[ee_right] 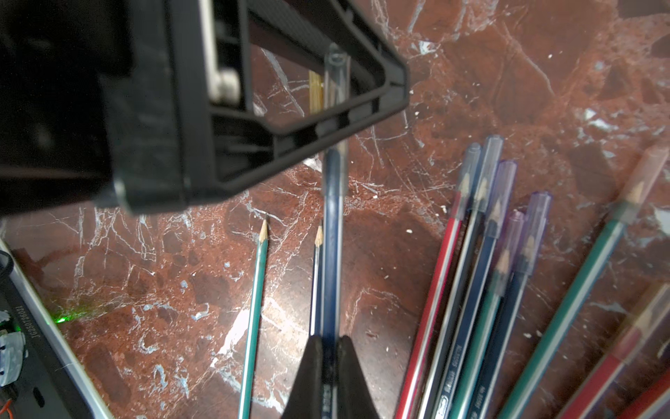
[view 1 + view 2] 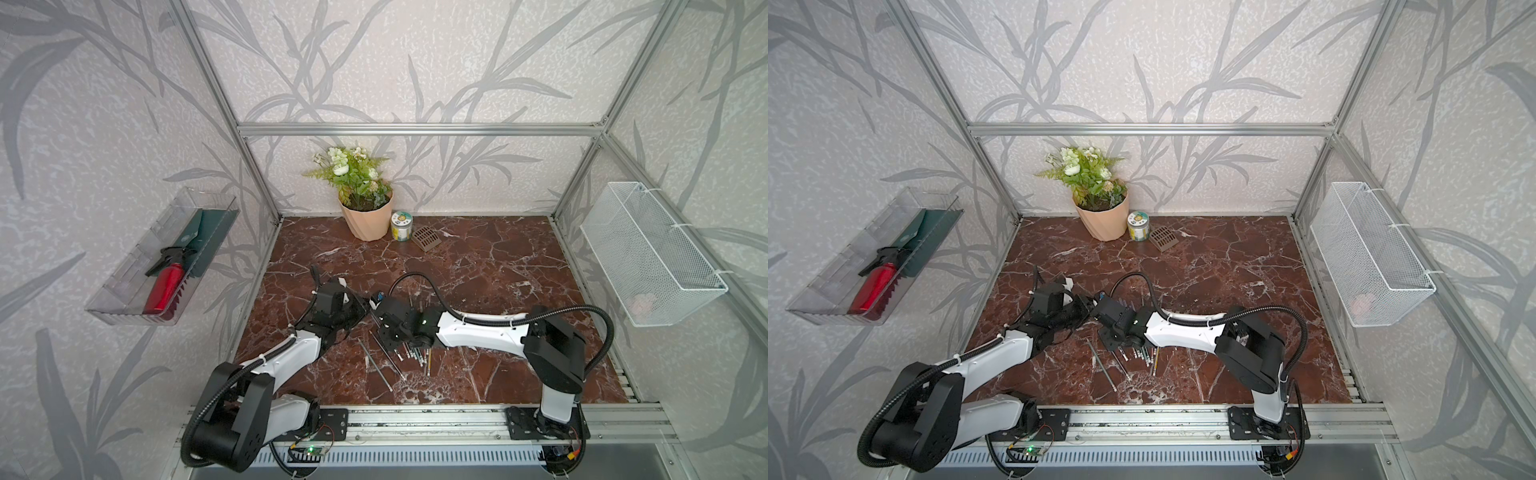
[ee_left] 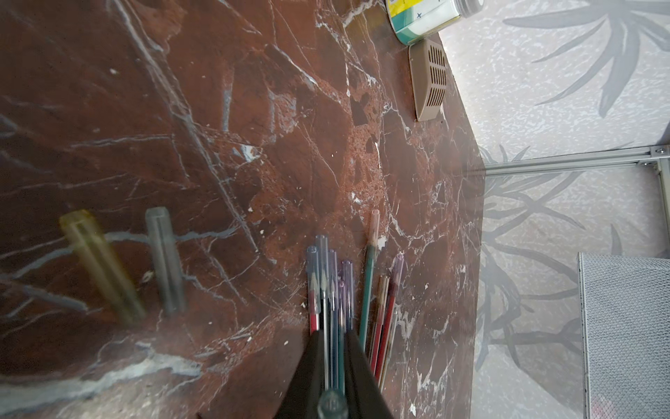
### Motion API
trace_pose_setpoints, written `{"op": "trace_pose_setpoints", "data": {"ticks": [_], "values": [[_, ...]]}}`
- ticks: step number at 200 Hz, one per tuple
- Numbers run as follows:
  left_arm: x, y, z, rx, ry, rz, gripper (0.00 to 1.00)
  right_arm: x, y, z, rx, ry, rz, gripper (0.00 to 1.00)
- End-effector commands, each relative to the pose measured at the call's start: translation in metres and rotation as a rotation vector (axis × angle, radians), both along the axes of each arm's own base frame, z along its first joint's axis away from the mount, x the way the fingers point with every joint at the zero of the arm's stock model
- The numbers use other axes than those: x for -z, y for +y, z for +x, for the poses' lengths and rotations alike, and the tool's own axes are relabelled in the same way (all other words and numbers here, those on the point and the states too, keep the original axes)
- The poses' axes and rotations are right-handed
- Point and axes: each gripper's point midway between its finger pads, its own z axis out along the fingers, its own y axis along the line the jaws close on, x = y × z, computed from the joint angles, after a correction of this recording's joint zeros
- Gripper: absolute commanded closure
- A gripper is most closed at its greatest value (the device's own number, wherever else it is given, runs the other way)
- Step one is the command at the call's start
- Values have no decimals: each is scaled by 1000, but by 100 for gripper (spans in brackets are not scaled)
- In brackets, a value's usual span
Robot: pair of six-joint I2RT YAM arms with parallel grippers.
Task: Remove the protective cover of the pencils
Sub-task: Remove the protective sleeve from the pencil.
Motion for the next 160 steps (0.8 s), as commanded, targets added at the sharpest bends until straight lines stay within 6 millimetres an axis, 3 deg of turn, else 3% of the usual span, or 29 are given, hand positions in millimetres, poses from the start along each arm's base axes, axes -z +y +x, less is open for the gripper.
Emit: {"op": "trace_pose_setpoints", "data": {"ticks": [1, 35, 67, 160], "values": [[-7, -1, 1, -1, -23, -3, 86, -16, 3, 2, 10, -18, 30, 100], [-8, -1, 1, 2, -24, -2, 76, -20, 3, 4, 14, -29, 36, 100], [-9, -2, 1, 3, -29, 0, 76, -20, 4, 5, 17, -34, 33, 100], [-6, -9, 4, 35, -20, 5, 88, -27, 6, 10, 23, -53, 41, 100]]}}
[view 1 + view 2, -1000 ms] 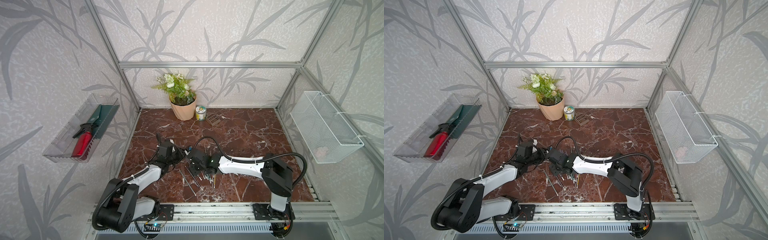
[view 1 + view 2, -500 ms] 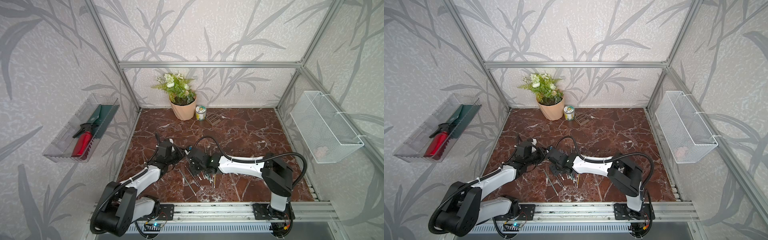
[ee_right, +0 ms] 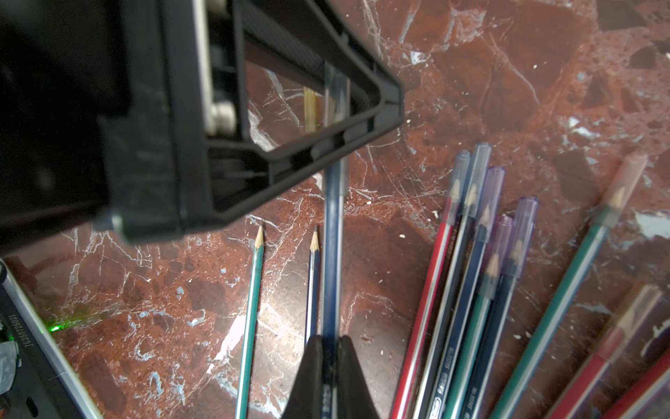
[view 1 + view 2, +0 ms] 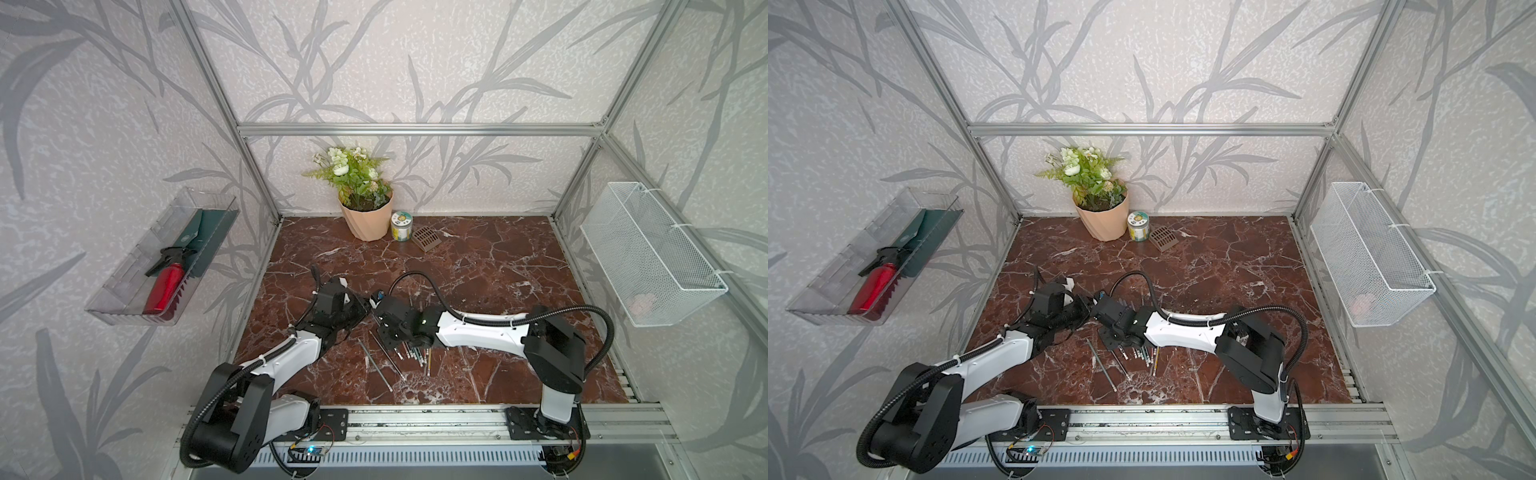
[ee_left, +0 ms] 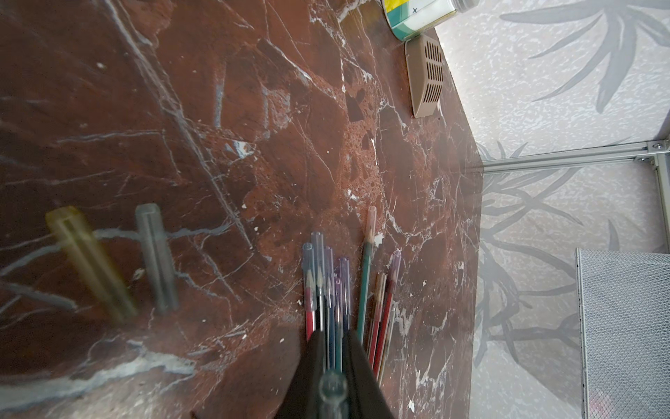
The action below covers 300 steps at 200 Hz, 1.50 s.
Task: Remove the protective cover of the pencils
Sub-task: Remove the protective sleeve from the pencil.
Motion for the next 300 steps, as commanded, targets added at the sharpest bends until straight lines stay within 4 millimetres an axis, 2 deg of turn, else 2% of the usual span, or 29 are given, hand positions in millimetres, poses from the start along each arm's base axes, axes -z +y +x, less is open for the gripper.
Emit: {"op": "trace_pose_setpoints", "data": {"ticks": [1, 27, 43, 68, 93, 146, 161, 179, 202, 223, 248, 300], "values": [[-6, -5, 5, 22, -17, 4, 88, -24, 7, 6, 10, -35, 46, 100], [-4, -6, 6, 23, -8, 5, 99, -24, 7, 6, 9, -34, 45, 100], [-4, -6, 5, 22, -5, 9, 100, -23, 6, 5, 9, -33, 43, 100], [-5, -5, 5, 18, -10, 14, 100, -19, 5, 6, 11, -38, 38, 77], [-5, -4, 4, 16, -10, 17, 100, -15, 6, 9, 14, -40, 38, 66], [-9, -2, 2, 10, -18, 17, 100, -2, 8, 15, 22, -39, 16, 64], [-9, -2, 1, 10, -20, 16, 100, 0, 8, 15, 19, -37, 15, 69], [-10, -2, 1, 10, -24, 14, 100, 2, 9, 13, 9, -36, 19, 86], [-9, -1, 0, 6, -27, 13, 100, 1, 7, 11, -3, -34, 23, 100], [-8, 0, 0, -2, -34, 8, 100, 3, 4, 6, -8, -25, 31, 100], [-18, 0, 4, 1, -55, 14, 100, 2, 1, 2, -19, -28, 18, 100], [-21, 12, 9, -55, -77, 61, 100, 10, -4, -5, -28, -30, -2, 100]]}}
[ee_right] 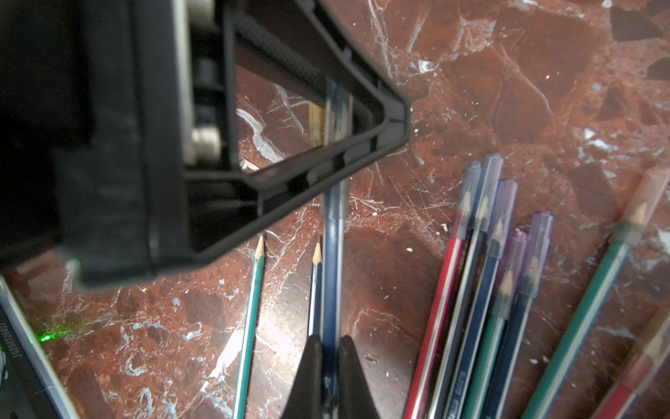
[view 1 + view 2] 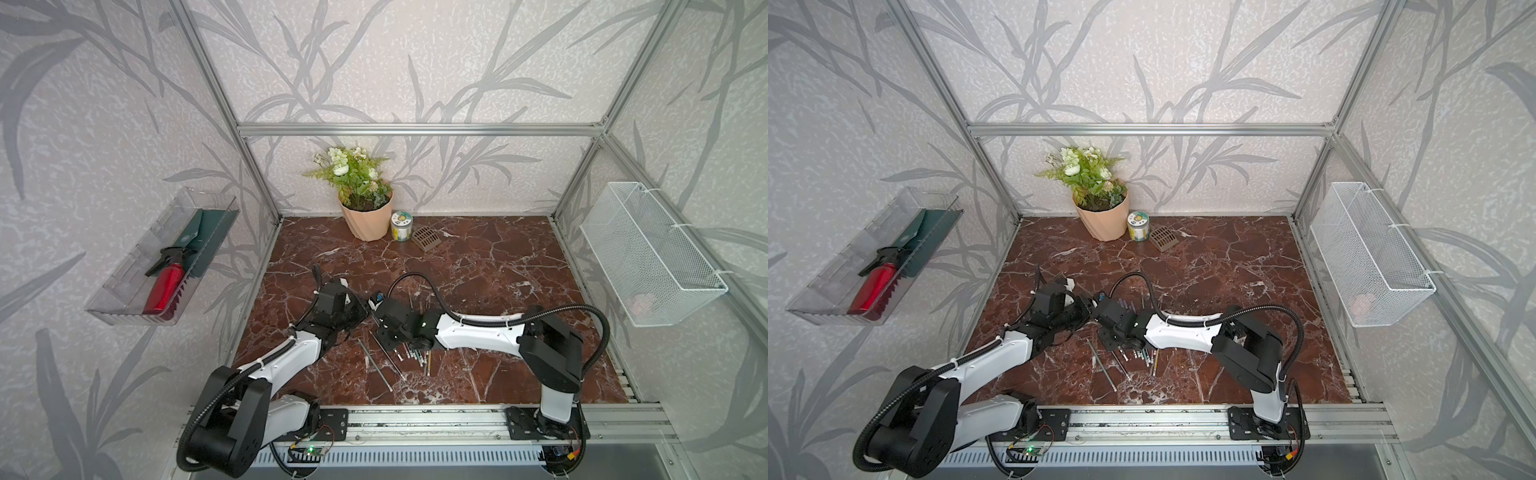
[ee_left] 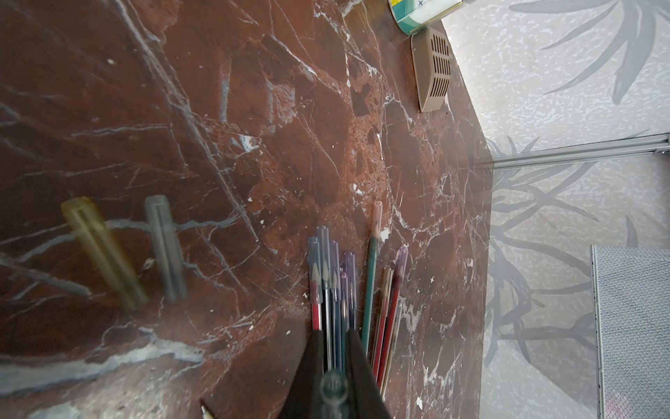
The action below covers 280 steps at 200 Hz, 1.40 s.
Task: Remove the protective cover of the pencils
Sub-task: Remove the protective sleeve from the pencil, then place the pencil at the center of the board.
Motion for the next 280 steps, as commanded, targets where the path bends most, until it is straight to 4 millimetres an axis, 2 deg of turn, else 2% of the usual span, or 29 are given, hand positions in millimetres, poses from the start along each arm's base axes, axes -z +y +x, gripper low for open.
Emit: {"op": "trace_pose_setpoints", "data": {"ticks": [1, 74, 98, 133, 149, 190, 202, 243, 280], "values": [[-20, 8, 11, -45, -79, 23, 100, 2, -9, -7, -12, -3, -29, 100], [-33, 21, 14, -88, -110, 74, 100, 4, -19, -11, -14, -10, -44, 100], [-33, 25, 23, -98, -113, 98, 100, 5, -22, -8, -4, -35, -52, 100], [-33, 28, 41, -111, -123, 80, 100, 6, -9, -7, -36, -29, -41, 100], [-36, 28, 50, -107, -118, 58, 100, 6, -9, -6, -31, -21, -55, 100], [-33, 32, 63, -114, -104, 68, 100, 19, -23, -14, -15, -8, -38, 100], [-26, 35, 63, -121, -78, 77, 100, 26, -25, -14, -4, -7, -32, 100], [-18, 37, 61, -113, -54, 66, 100, 36, -16, -12, -6, 11, -34, 100], [-18, 35, 63, -97, -40, 69, 100, 43, -11, -6, -24, 31, -101, 100]]}}
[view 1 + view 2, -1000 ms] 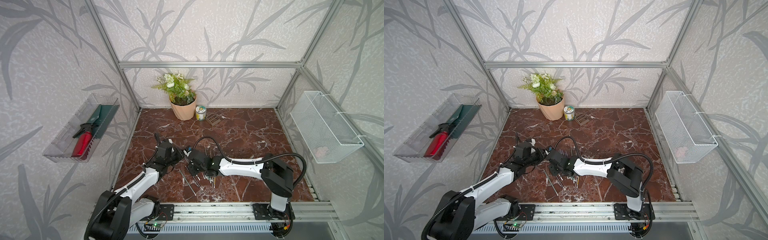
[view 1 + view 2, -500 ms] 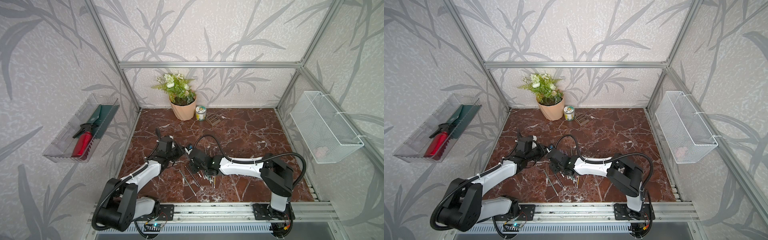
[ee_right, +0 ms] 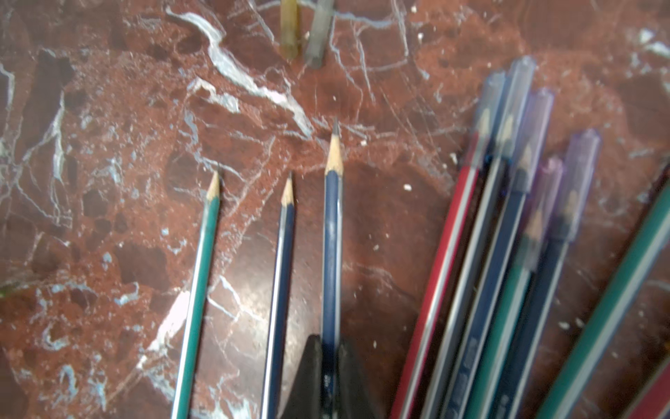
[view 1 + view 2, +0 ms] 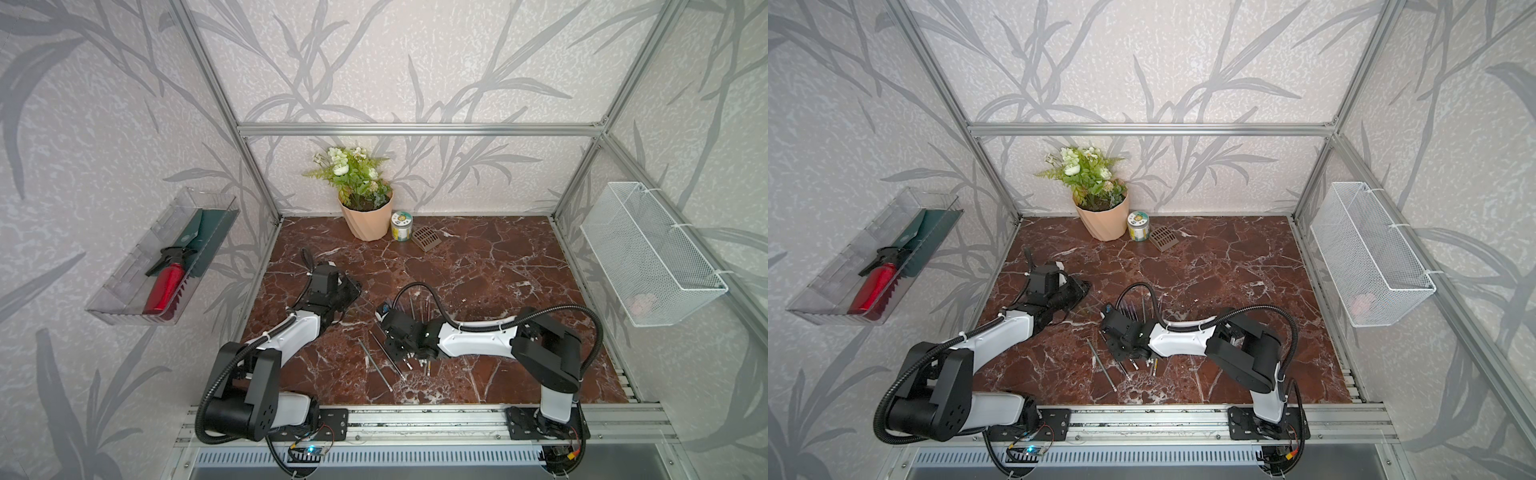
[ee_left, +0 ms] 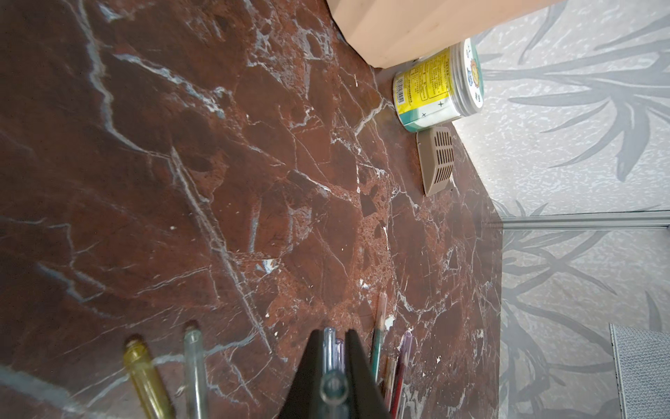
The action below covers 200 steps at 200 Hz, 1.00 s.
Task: Remove the protective cover of the pencils
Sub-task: Place the pencil at the center of the board.
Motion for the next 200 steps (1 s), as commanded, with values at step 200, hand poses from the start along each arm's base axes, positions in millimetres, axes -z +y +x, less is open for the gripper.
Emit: {"op": "trace_pose_setpoints", "data": {"ticks": [200], "values": [[56, -24, 0, 99, 202, 49, 100, 23, -19, 7, 40, 37, -102, 75]]}}
